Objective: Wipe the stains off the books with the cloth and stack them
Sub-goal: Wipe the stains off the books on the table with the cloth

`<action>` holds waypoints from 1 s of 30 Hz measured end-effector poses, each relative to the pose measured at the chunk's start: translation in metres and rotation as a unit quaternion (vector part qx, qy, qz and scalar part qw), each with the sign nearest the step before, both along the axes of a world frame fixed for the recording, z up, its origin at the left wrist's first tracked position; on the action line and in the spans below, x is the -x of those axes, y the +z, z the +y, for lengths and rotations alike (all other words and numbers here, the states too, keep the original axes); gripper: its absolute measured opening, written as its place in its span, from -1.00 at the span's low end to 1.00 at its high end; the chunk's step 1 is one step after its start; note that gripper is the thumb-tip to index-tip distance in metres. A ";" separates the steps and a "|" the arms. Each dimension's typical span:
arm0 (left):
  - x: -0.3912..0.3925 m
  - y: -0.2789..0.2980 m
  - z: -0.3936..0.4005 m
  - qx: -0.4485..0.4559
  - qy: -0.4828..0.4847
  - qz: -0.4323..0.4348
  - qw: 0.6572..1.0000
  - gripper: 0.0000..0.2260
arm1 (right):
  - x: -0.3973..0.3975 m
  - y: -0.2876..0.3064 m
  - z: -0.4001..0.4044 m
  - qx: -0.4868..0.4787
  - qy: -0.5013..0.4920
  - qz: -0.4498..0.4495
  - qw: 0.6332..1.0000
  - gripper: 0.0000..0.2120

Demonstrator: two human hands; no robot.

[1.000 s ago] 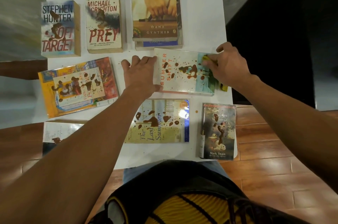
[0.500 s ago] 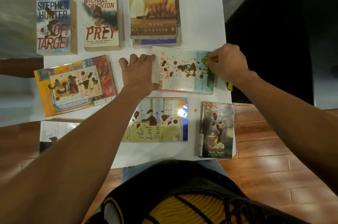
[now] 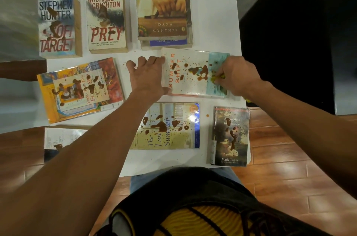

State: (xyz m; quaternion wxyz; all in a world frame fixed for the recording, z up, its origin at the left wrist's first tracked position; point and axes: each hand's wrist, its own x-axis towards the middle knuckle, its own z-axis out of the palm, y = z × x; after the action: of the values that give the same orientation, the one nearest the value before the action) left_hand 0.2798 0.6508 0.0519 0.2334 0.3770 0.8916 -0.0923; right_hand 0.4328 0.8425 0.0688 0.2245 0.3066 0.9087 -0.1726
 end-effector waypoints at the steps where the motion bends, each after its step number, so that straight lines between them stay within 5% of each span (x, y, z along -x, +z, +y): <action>1: 0.000 0.000 0.000 -0.001 0.001 -0.001 1.000 -0.12 | -0.004 0.000 -0.003 0.004 0.018 -0.008 1.000 -0.72; 8: 0.000 -0.002 0.000 -0.001 0.000 -0.003 1.000 -0.12 | 0.016 0.003 0.008 -0.042 -0.042 0.017 0.998 -0.70; 14: 0.000 -0.002 0.000 -0.003 -0.002 -0.005 1.000 -0.12 | -0.004 0.007 -0.004 -0.018 0.054 -0.031 0.998 -0.72; 20: -0.001 0.000 0.001 0.005 -0.001 -0.004 1.000 -0.12 | 0.021 0.002 0.011 -0.087 -0.036 0.012 0.996 -0.66; 25: -0.001 0.001 0.002 0.003 0.000 -0.007 1.000 -0.14 | 0.011 0.006 0.003 -0.041 0.060 -0.015 0.997 -0.73; 30: -0.001 0.001 0.002 0.000 0.002 -0.007 1.000 -0.13 | 0.026 0.001 0.012 -0.084 -0.051 0.014 0.995 -0.68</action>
State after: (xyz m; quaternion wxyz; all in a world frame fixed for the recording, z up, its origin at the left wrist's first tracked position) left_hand 0.2807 0.6524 0.0526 0.2394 0.3763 0.8906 -0.0889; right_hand 0.4069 0.8547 0.0702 0.1761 0.3676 0.9064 -0.1113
